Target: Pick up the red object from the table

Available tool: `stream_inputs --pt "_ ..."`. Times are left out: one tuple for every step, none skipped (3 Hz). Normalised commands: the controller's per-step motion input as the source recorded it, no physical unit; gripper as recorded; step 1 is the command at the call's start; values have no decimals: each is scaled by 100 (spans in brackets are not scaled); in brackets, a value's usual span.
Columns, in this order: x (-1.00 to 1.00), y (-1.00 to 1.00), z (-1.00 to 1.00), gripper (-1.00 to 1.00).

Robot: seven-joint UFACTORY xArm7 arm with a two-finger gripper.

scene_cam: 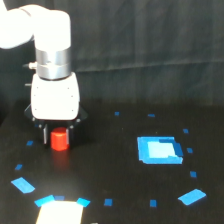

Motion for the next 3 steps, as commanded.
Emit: stream_inputs --pt "7 15 81 -74" --pt "26 43 100 -100" --pt "32 100 87 -74"
